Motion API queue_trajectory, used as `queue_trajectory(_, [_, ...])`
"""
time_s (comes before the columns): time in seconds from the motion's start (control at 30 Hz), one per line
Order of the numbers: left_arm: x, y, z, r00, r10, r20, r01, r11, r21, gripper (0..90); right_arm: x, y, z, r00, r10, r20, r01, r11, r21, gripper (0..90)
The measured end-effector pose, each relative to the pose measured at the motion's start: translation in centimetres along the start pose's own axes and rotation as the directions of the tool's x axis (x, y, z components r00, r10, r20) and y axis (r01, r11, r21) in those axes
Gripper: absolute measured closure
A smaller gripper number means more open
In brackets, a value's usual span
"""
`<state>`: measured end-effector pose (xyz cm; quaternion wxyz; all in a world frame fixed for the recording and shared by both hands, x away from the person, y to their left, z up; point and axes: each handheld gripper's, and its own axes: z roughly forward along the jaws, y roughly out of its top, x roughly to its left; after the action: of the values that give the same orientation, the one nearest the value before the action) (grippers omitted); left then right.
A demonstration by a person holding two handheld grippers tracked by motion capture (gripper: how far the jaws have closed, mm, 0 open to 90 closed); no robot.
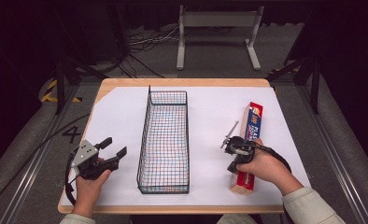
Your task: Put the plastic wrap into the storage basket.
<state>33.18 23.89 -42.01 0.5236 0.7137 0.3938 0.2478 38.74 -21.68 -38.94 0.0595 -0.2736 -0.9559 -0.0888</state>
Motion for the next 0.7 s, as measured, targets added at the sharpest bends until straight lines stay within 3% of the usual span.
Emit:
queue_trajectory(0.27, [-0.2, 0.0, 0.1, 1.0000, 0.006, 0.000, -0.006, 1.0000, 0.004, 30.7, -0.4, -2.3, -0.7, 0.9997, 0.023, 0.006, -0.023, 0.999, 0.023, 90.0])
queue_trajectory(0.47, [-0.2, 0.0, 0.1, 1.0000, 0.005, 0.000, -0.005, 1.0000, 0.003, 30.7, -0.7, -3.2, -1.0, 0.9991, 0.040, 0.015, -0.040, 0.999, 0.008, 89.8])
queue_trajectory(0.5, [-0.2, 0.0, 0.1, 1.0000, 0.005, 0.000, -0.005, 1.0000, 0.006, 30.7, -0.5, -3.2, -1.1, 0.9996, 0.027, 0.008, -0.026, 0.999, -0.031, 83.9])
queue_trajectory(0.57, [-0.2, 0.0, 0.1, 1.0000, 0.005, 0.000, -0.005, 1.0000, 0.005, 30.7, -0.4, -3.1, -1.1, 0.9999, 0.011, 0.004, -0.011, 0.999, -0.050, 80.5])
queue_trajectory(0.63, [-0.2, 0.0, 0.2, 1.0000, 0.005, 0.000, -0.005, 1.0000, 0.002, 30.7, 0.0, -2.8, -1.2, 0.9990, -0.007, 0.044, 0.011, 0.996, -0.088, 70.1])
queue_trajectory(0.7, [-0.2, 0.0, 0.2, 1.0000, 0.006, 0.000, -0.006, 1.0000, 0.002, 30.6, 0.1, -2.6, -1.7, 0.9984, -0.020, 0.054, 0.029, 0.985, -0.171, 64.8])
